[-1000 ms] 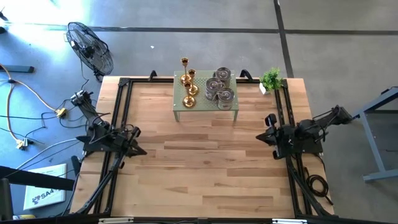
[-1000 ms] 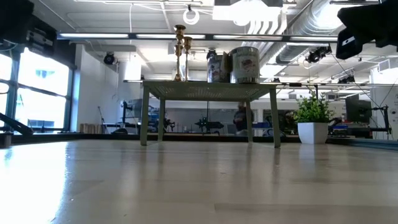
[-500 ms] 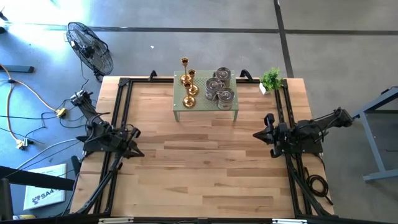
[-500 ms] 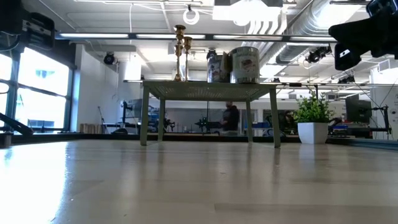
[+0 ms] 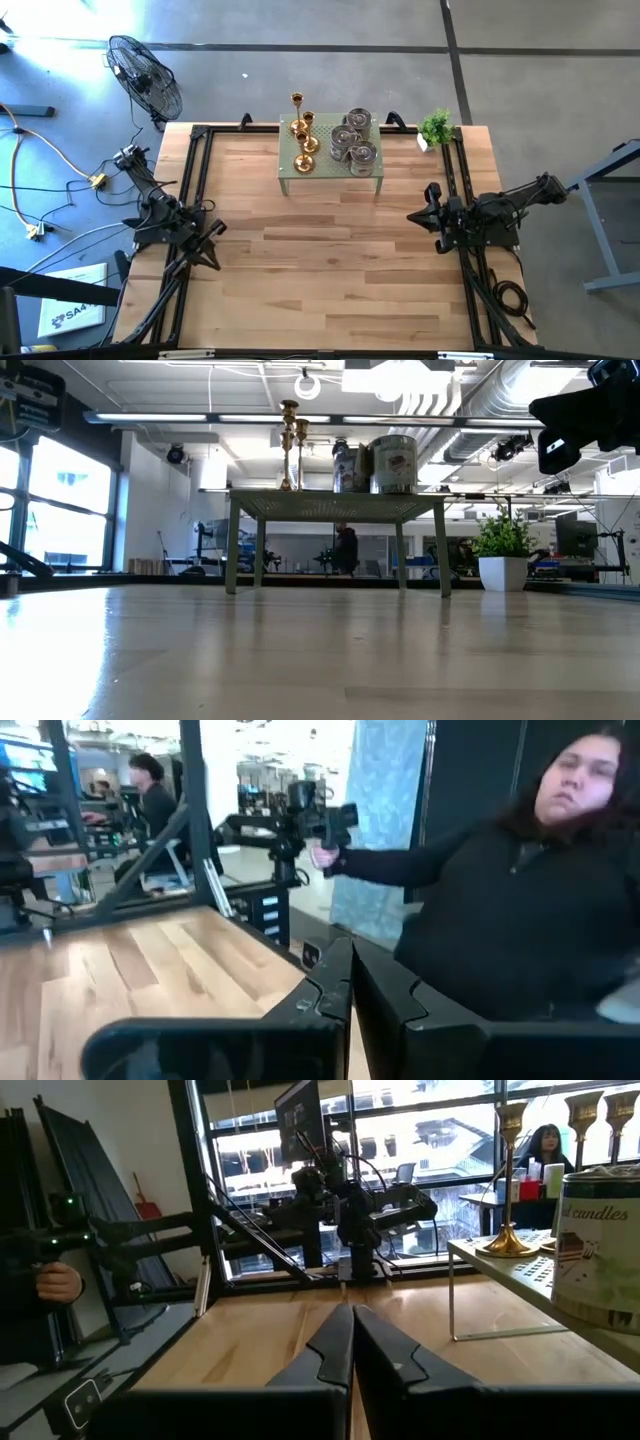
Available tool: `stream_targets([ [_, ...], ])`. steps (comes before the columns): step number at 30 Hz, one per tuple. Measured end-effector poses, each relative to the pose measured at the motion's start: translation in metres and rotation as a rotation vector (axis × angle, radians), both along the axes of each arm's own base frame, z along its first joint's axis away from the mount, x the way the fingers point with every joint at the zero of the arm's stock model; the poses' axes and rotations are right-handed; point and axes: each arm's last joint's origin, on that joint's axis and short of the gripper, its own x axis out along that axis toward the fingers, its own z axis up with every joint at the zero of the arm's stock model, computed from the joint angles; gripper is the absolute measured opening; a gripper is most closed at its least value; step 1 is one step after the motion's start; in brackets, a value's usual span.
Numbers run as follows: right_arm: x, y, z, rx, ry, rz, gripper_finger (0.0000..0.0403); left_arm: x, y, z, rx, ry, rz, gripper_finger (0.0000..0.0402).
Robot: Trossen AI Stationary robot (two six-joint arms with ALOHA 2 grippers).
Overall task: Pick & Place candle stick holders
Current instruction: Return to Home Position
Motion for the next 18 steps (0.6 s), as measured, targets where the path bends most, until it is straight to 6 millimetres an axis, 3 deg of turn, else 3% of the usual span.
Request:
stream_targets([
  [7,0.0,0.0008,-0.0005,-0.005,0.004,0.022,0.0003,0.0018,0.0004,-0.007,0.011,0.084,0.051,0.0007],
  [18,0.001,-0.0001,-0.0061,-0.04,0.061,-0.024,0.0004,0.0027,0.0022,-0.0059,0.104,0.02,0.126,0.0007],
])
